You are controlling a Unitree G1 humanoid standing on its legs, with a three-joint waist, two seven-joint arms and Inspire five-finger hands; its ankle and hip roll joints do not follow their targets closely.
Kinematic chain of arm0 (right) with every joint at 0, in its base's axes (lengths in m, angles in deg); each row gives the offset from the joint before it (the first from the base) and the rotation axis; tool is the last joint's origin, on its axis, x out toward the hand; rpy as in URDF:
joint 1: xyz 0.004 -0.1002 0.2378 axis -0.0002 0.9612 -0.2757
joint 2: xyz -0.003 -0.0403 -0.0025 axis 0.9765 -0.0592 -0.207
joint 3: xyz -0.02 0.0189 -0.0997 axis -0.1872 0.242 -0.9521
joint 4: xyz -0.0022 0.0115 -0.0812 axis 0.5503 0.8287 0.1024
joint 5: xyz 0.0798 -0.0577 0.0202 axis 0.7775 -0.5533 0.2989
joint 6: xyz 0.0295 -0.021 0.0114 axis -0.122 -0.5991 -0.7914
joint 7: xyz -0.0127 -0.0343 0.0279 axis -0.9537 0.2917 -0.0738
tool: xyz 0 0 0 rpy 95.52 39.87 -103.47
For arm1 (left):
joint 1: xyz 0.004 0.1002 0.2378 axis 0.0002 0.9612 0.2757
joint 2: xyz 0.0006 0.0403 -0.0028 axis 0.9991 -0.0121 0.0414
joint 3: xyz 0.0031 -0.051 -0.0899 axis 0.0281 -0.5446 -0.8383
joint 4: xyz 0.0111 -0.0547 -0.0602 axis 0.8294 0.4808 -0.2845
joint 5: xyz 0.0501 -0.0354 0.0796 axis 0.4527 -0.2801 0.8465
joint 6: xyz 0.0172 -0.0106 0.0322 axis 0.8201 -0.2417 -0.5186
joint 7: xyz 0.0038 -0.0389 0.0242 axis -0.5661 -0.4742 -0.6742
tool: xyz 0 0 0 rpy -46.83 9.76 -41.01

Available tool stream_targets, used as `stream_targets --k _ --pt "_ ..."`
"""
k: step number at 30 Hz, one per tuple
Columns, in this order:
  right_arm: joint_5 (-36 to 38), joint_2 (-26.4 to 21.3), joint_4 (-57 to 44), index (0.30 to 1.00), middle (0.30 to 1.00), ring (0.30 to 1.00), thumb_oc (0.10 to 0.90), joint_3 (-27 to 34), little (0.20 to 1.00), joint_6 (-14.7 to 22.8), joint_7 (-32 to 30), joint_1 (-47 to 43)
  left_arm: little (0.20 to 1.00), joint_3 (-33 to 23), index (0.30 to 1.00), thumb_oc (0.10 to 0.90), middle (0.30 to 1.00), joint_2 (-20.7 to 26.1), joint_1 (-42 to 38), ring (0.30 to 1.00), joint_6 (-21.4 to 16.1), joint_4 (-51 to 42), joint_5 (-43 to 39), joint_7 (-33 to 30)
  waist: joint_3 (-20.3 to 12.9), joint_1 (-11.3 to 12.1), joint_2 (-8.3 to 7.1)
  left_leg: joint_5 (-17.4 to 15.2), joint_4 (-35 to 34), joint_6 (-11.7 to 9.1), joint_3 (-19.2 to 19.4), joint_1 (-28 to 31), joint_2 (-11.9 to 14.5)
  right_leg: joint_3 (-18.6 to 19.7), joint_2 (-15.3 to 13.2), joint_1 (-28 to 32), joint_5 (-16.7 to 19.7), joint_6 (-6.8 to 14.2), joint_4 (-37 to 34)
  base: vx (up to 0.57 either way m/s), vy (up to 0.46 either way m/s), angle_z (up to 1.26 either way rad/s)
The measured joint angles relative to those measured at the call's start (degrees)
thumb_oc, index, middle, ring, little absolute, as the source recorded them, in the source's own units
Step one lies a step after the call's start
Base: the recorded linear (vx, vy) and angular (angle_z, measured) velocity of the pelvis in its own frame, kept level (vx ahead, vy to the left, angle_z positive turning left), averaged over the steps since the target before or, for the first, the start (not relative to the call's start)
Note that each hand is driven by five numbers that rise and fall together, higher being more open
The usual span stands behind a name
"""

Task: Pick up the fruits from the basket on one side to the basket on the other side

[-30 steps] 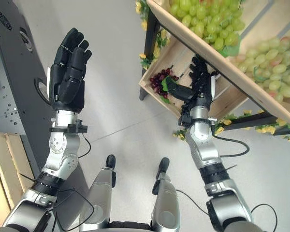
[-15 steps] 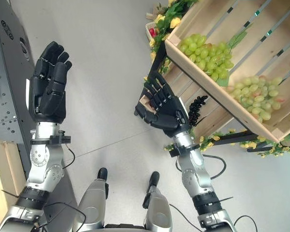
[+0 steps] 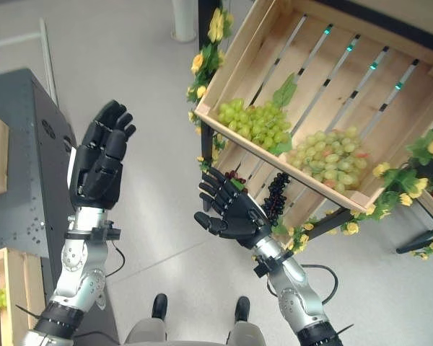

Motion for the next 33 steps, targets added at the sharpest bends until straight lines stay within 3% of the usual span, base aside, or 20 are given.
stream_targets --k 7,11,14,15,16,17,18,19,20,21,23,24,25,26,30,33 --pt "-0.1 -2.5 0.7 0.900 0.900 0.900 0.800 -2.5 0.900 -3.7 2.5 -0.5 0.900 0.2 0.900 0.800 0.900 -0.3 1.5 0.900 1.5 0.1 -2.6 -0.3 -1.8 -0.2 0.24 0.6 2.2 -0.8 -1.5 -2.0 1.3 -1.4 1.5 0.2 -0.6 -0.9 0.1 -0.05 -0.267 0.12" --pt "-0.6 -2.5 3.2 0.900 0.900 0.900 0.800 -4.2 0.900 -5.0 2.4 -0.9 0.900 0.1 0.900 0.800 0.900 -0.5 2.0 0.900 1.5 0.4 -4.5 -0.5 -1.4 1.0 0.91 1.2 3.2 0.7 -1.6 -2.7 2.0 -3.4 2.5 1.6 -1.3 -1.4 0.1 -0.09 -0.148 0.35" --pt "-2.4 -3.2 4.3 0.900 0.900 0.900 0.800 -4.4 0.900 -5.1 2.3 -0.5 0.900 0.2 0.900 0.800 0.900 -0.8 2.3 0.900 1.5 0.4 -4.5 -0.3 -0.7 1.1 2.05 2.8 4.5 5.9 0.2 -5.7 1.6 -4.6 2.9 1.5 -2.2 -2.7 0.5 -0.09 -0.034 0.70" --pt "-2.4 -4.5 4.6 0.900 0.900 0.900 0.800 -4.5 0.900 -5.2 2.2 -0.1 0.900 0.2 0.900 0.800 0.900 -1.1 2.4 0.900 1.5 0.4 -4.7 0.0 -0.2 1.3 2.75 2.3 4.8 10.0 2.2 -6.4 1.7 -4.9 3.0 1.4 -2.7 -3.0 1.4 -0.01 0.073 0.60" --pt "-2.4 -5.2 4.8 0.900 0.900 0.900 0.800 -4.4 0.900 -5.2 2.1 0.4 0.900 0.2 0.900 0.800 0.900 -1.2 2.9 0.900 1.5 0.4 -5.6 0.2 0.1 2.1 3.32 1.1 5.5 12.2 3.0 -6.7 2.1 -4.9 3.1 0.7 -3.6 -3.3 3.3 0.00 0.112 0.45" --pt "-2.3 -5.6 4.7 0.900 0.900 0.900 0.800 -4.4 0.900 -5.1 2.0 0.9 0.900 0.2 0.900 0.800 0.900 -1.2 3.2 0.900 1.5 0.4 -6.2 0.2 0.3 2.1 3.56 0.1 5.9 13.0 3.6 -7.3 2.4 -5.4 2.9 0.4 -4.4 -3.4 5.0 0.01 0.151 0.48" --pt "-2.2 -5.6 4.7 0.900 0.900 0.900 0.800 -4.1 0.900 -4.9 1.9 2.3 0.900 0.2 0.900 0.800 0.900 -1.3 3.1 0.900 1.5 0.4 -6.7 0.3 0.4 1.6 3.48 -4.1 5.2 11.0 4.9 -7.8 2.8 -5.9 2.9 0.0 -6.2 -3.8 7.4 0.06 0.189 1.13" --pt "-2.2 -4.9 4.6 0.900 0.900 0.900 0.800 -3.7 0.900 -4.8 1.8 4.1 0.900 0.1 0.900 0.800 0.900 -1.1 2.6 0.900 1.5 0.3 -6.7 0.7 0.5 -0.6 1.49 -6.9 3.8 5.8 7.9 -7.2 2.7 -6.3 1.1 -0.1 -7.1 -4.2 7.1 0.07 0.201 1.24" --pt "-2.2 -4.7 4.6 0.900 0.900 0.900 0.800 -3.6 0.900 -4.8 1.7 4.5 0.900 0.0 0.900 0.800 0.900 -1.0 2.5 0.900 1.4 0.3 -6.7 0.9 0.8 -0.9 0.22 -5.9 3.8 5.4 10.0 -6.6 2.2 -6.8 -0.2 0.0 -7.1 -4.2 7.0 0.09 0.307 1.20" --pt "-2.1 -4.4 4.3 0.900 0.900 0.900 0.800 -3.4 0.900 -4.7 1.6 5.5 0.900 0.3 0.900 0.800 0.900 -1.1 2.5 0.900 1.6 0.3 -6.8 1.1 1.1 -1.4 -1.18 -4.8 4.4 4.5 15.7 -5.1 1.9 -8.8 -1.9 1.6 -5.9 -4.0 5.2 0.05 0.351 0.97" --pt "-1.7 -4.3 4.2 0.900 0.900 0.900 0.800 -2.2 0.900 -2.8 1.5 8.1 0.900 1.8 0.900 0.800 0.900 -2.1 2.1 0.900 1.7 0.3 -6.6 2.1 0.8 -4.9 -0.55 -4.6 3.7 4.2 24.5 -1.0 2.6 -15.5 -2.5 6.3 -4.9 -2.5 2.0 0.07 0.454 1.33" --pt "-1.7 -4.4 4.2 0.900 0.900 0.900 0.800 -1.4 0.900 -2.0 1.5 8.8 0.900 2.9 0.900 0.800 0.900 -2.6 2.0 0.900 1.7 0.0 -6.4 2.7 0.1 -5.0 0.90 -4.5 2.9 4.0 26.1 0.4 2.8 -16.7 -2.2 6.3 -4.7 -1.7 2.1 0.09 0.376 0.89" --pt "-1.7 -4.3 4.4 0.900 0.900 0.900 0.800 -1.0 0.900 -1.8 1.4 8.8 0.900 3.2 0.900 0.800 0.900 -2.6 1.9 0.900 1.7 -0.1 -6.1 2.8 -0.1 -4.9 1.38 -2.0 1.6 2.7 25.9 1.1 2.4 -17.0 -2.2 6.2 -4.5 -0.9 2.2 0.11 0.330 0.40" --pt "-1.7 -4.0 4.3 0.900 0.900 0.900 0.800 -0.8 0.900 -1.1 1.3 8.4 0.900 3.3 0.900 0.800 0.900 -2.5 1.8 0.900 1.7 -0.1 -5.5 2.8 -0.1 -4.4 1.78 2.8 0.9 2.5 24.6 0.9 1.6 -17.0 -2.5 6.1 -4.2 0.1 2.2 0.09 0.270 0.14" --pt "0.4 -0.1 4.0 0.900 0.900 0.900 0.800 -1.5 0.900 -0.8 1.3 8.2 0.900 1.5 0.900 0.800 0.900 -0.9 2.0 0.900 1.8 -0.1 -5.5 1.4 -0.6 -2.8 -0.85 2.3 -0.7 4.5 22.0 0.9 -3.6 -16.9 -6.6 6.2 -3.9 0.7 2.2 0.09 0.340 0.27" --pt "2.6 2.0 3.3 0.900 0.900 0.900 0.800 -1.5 0.900 0.4 1.3 7.9 0.900 -0.4 0.900 0.800 0.900 0.6 1.9 0.900 1.9 -0.2 -5.5 1.1 -0.6 -1.6 -1.28 2.1 -0.8 5.2 20.0 0.6 -5.1 -17.0 -8.0 7.2 -3.7 1.0 2.6 0.06 0.332 0.37"
